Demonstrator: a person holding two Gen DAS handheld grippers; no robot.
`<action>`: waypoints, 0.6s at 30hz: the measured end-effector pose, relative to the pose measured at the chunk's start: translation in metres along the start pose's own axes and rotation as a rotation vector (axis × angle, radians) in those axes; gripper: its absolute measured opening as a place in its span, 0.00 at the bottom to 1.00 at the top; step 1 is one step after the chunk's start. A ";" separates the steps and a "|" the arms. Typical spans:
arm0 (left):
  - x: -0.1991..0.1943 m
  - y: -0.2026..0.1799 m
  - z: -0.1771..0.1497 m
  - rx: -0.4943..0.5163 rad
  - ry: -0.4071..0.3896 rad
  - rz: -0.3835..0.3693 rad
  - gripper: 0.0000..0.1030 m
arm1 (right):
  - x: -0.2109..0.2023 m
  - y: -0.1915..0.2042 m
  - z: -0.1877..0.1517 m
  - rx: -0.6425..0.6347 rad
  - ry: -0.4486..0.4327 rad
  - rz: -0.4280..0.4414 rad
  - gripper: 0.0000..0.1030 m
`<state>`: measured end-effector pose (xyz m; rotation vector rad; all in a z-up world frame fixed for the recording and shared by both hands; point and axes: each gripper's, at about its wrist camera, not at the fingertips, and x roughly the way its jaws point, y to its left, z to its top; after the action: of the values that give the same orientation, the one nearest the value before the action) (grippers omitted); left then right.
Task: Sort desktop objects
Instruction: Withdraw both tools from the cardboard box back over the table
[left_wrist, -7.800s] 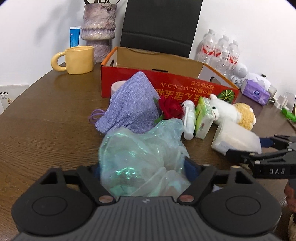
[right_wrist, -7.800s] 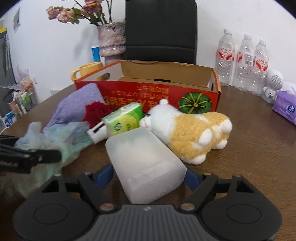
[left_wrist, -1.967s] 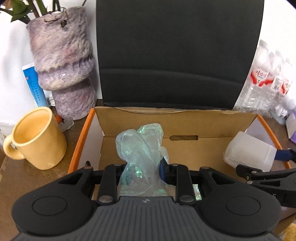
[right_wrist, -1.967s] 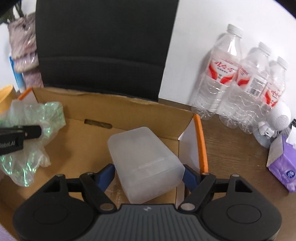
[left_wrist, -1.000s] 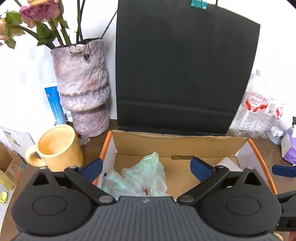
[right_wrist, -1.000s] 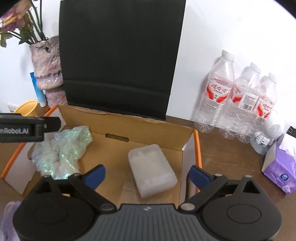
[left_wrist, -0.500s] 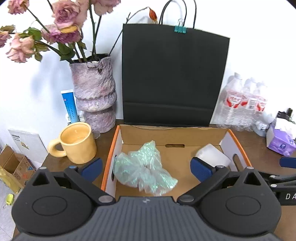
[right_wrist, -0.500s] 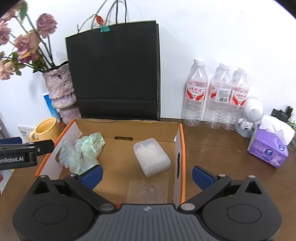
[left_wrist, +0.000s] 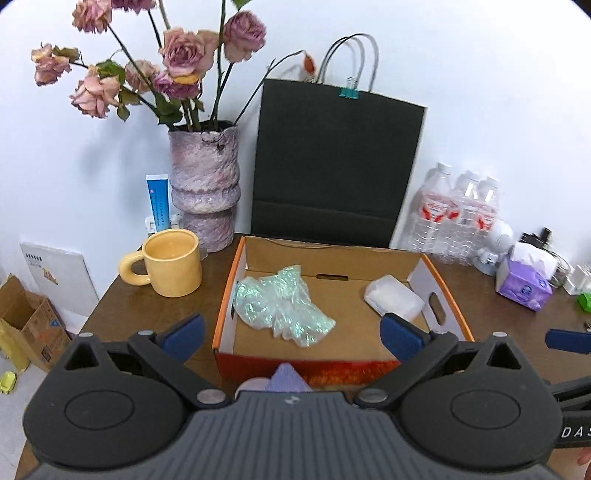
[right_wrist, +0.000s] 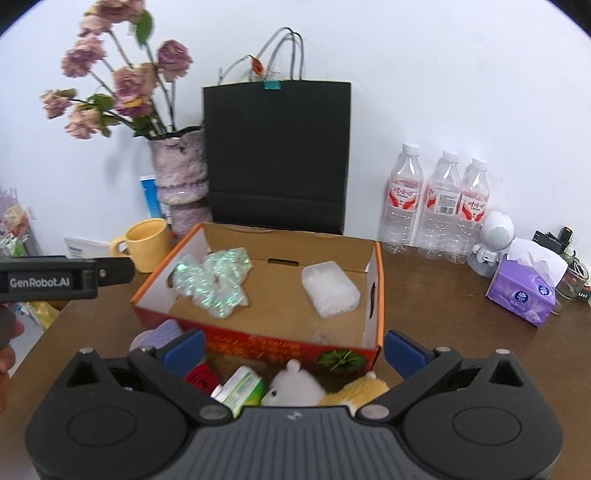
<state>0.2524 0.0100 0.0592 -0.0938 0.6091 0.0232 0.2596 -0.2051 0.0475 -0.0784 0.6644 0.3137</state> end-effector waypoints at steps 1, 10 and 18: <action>-0.007 -0.001 -0.004 0.007 -0.005 -0.008 1.00 | -0.006 0.002 -0.003 -0.006 -0.002 0.005 1.00; -0.056 -0.009 -0.037 0.056 -0.058 -0.067 1.00 | -0.043 0.019 -0.038 -0.051 -0.016 0.026 1.00; -0.077 -0.013 -0.066 0.095 -0.055 -0.116 1.00 | -0.061 0.027 -0.070 -0.099 -0.061 0.009 1.00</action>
<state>0.1526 -0.0083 0.0502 -0.0361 0.5480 -0.1147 0.1644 -0.2070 0.0307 -0.1594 0.5888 0.3560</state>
